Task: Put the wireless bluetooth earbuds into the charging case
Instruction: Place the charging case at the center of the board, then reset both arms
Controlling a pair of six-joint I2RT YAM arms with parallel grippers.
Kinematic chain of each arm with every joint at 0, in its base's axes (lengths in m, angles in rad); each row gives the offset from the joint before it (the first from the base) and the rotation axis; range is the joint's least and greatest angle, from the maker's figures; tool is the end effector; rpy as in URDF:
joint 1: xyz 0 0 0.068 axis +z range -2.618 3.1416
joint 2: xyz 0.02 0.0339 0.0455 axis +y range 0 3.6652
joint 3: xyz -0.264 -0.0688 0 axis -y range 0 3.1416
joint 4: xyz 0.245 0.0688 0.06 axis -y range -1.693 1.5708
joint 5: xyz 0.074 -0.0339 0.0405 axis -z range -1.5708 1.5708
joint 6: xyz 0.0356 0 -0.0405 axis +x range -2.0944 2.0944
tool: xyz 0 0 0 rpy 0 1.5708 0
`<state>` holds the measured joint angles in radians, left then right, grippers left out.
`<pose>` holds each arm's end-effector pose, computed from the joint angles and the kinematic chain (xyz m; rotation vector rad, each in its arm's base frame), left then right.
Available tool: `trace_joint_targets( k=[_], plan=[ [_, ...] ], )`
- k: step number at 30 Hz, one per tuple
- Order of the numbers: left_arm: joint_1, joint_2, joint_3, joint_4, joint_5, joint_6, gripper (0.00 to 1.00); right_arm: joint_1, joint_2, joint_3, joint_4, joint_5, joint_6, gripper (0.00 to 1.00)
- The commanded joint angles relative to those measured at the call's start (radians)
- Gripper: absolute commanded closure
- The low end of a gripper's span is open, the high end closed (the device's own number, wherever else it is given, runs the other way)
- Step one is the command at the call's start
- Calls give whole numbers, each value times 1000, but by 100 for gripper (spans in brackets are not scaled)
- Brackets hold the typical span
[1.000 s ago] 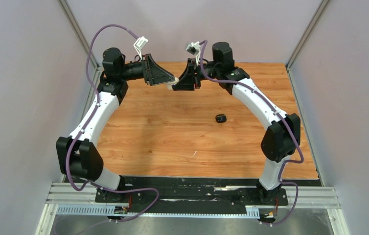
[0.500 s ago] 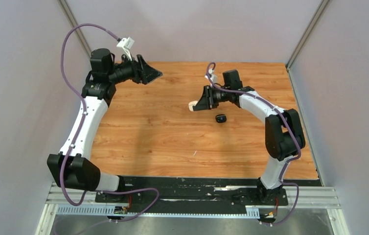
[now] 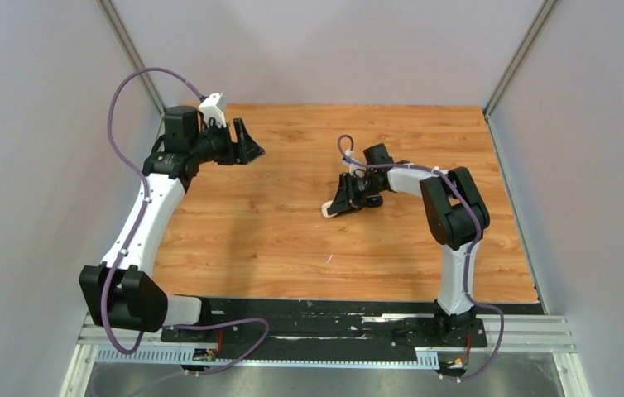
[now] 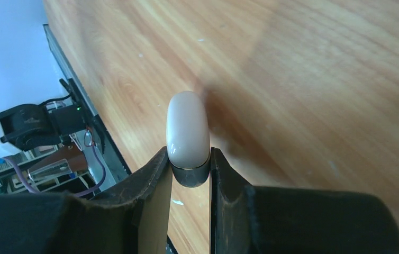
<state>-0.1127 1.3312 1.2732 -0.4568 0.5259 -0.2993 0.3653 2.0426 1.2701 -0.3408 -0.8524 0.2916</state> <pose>0.2927 -0.0511 0.3641 0.1314 2.1023 -0.7966 0.3644 0.1681 0.1332 -0.3812 2.6632 1.3507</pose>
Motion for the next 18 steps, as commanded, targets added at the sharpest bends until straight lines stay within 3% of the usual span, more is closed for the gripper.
trace_joint_targets(
  k=[1, 3, 5, 9, 11, 14, 15, 18],
  plan=[
    [-1, -49, 11, -30, -49, 46, 23, 1, 50, 70, 3, 9, 20, 97],
    [-1, -48, 15, -32, -53, 50, 23, 2, 72, 89, -4, 12, 15, 84],
    [-1, -45, 18, -32, -51, 51, 23, 1, 78, 105, -19, 38, 14, 56],
    [-1, -36, 16, -21, -43, 45, 23, -1, 41, 108, -51, 141, 8, 26],
    [-1, -30, 7, -10, -33, 41, 23, -9, 9, 102, -65, 187, 20, 2],
    [-1, -21, -8, 8, -34, 43, 20, -20, -48, 102, -87, 241, 22, 0],
    [-1, -20, -10, 10, -52, 44, 7, -24, -72, 107, -97, 267, 16, 0],
    [-1, -10, -12, 10, -92, 82, 1, -47, -197, 116, -104, 356, -6, 0]
  ],
)
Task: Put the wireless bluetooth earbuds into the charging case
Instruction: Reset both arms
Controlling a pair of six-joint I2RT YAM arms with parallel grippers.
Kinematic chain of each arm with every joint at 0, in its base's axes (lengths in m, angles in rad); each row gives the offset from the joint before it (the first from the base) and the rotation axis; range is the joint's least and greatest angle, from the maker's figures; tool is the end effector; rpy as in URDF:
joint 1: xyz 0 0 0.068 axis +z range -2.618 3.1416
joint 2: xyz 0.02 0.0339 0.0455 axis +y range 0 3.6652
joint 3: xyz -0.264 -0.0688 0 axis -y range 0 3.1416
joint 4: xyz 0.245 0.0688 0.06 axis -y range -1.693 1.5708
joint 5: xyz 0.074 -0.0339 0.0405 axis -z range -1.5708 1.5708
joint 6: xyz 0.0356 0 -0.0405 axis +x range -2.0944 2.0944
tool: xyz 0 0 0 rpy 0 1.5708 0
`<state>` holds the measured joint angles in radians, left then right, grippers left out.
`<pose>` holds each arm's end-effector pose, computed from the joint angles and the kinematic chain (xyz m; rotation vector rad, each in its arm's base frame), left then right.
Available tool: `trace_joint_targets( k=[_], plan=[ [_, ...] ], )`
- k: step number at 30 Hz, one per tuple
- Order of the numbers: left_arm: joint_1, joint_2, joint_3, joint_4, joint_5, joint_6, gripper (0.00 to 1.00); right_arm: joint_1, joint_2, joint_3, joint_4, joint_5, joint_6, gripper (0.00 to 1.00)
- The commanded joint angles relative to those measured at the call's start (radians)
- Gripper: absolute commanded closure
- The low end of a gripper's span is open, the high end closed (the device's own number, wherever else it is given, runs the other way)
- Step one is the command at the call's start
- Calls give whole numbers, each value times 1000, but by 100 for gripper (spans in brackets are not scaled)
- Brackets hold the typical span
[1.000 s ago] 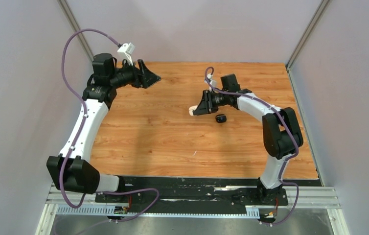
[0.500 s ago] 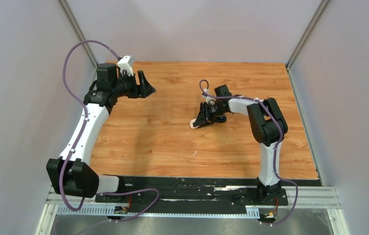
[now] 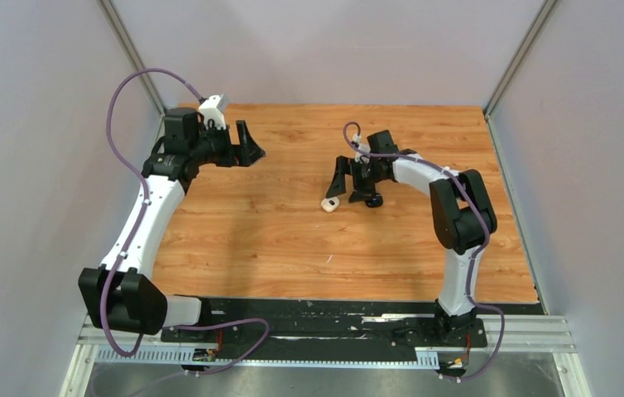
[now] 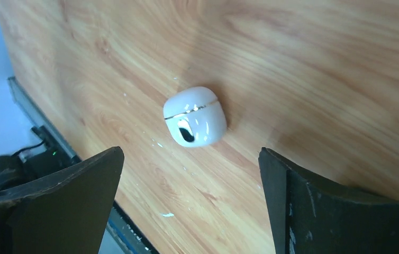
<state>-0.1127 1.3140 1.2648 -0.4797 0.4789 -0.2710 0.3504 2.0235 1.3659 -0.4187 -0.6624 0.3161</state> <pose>0.2881 -0.0491 0.3634 0.1271 2.1138 -0.7321 0.3818 0.1628 0.1588 -0.2792 2.6817 1.0946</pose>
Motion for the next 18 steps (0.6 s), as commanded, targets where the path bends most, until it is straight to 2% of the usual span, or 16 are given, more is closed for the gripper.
trace_joint_targets(
  k=[1, 5, 9, 11, 13, 18],
  plan=[
    [-2, 8, -5, 34, -69, 65, 0, -41, -223, 26, -21, 201, -37, 0],
    [-1, 11, -5, 52, -197, 185, 0, -125, -372, 79, 3, 245, -86, 0],
    [-1, 24, 26, 110, -340, 360, 0, -176, -407, 257, -131, 578, -100, 0],
    [-1, 34, 52, 131, -369, 378, 0, -178, -395, 368, -222, 741, -109, 0],
    [-1, 43, 79, 143, -366, 355, 0, -179, -399, 431, -263, 825, -138, 0],
    [-1, 37, 50, 227, -282, 338, 0, -181, -459, 397, -198, 777, -120, 0]
  ],
)
